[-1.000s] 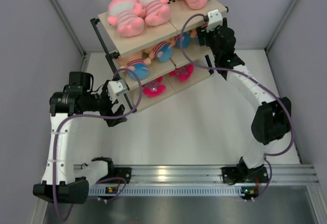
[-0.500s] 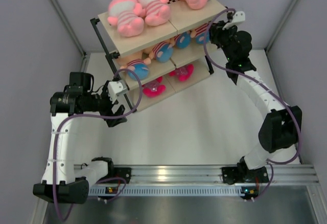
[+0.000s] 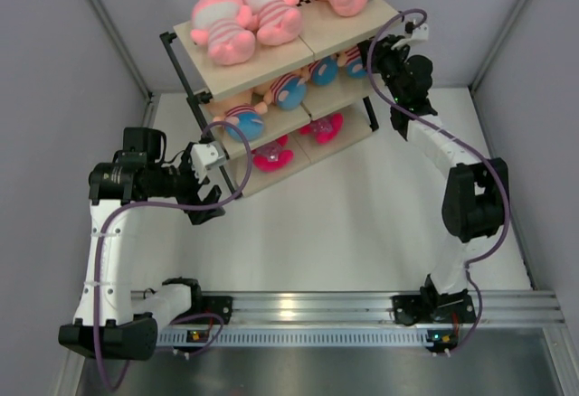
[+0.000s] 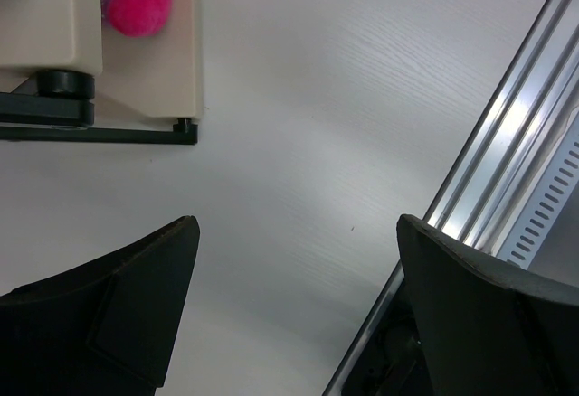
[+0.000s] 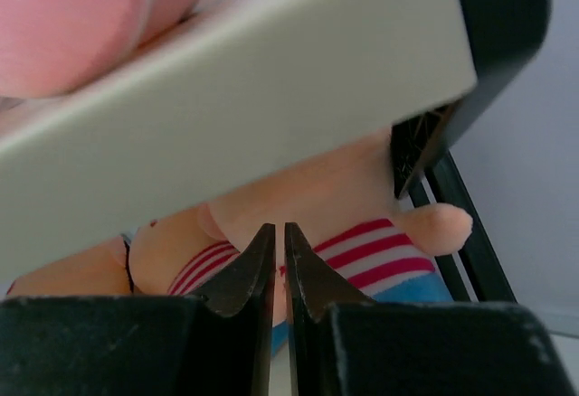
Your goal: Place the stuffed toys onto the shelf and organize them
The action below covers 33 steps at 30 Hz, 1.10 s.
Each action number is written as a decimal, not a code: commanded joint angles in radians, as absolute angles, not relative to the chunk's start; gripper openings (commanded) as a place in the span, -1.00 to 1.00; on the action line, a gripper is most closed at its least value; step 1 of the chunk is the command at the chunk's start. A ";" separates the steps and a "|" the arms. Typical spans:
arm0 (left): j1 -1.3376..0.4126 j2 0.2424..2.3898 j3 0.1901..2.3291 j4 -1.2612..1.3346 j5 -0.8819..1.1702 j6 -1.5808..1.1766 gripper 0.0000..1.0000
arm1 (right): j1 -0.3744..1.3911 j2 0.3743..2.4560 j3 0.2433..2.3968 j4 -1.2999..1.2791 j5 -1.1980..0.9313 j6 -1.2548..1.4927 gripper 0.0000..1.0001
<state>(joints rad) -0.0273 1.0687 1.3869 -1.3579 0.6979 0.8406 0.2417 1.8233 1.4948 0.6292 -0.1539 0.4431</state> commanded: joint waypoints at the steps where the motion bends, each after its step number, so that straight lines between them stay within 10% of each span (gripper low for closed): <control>1: -0.026 1.060 1.394 -1.365 0.706 0.851 0.93 | 0.256 1.850 1.554 0.703 -0.118 0.517 -0.85; 13: -0.026 1.046 1.401 -1.364 0.686 0.831 0.93 | 0.282 1.680 1.412 0.583 -0.018 0.388 -0.70; 25: -0.025 1.014 1.384 -1.362 0.643 0.746 0.93 | 0.132 1.378 1.301 0.154 -0.212 0.134 0.61; 33: -0.025 1.003 1.374 -1.364 0.589 0.693 0.93 | -0.032 1.526 1.287 0.206 -0.367 0.167 0.57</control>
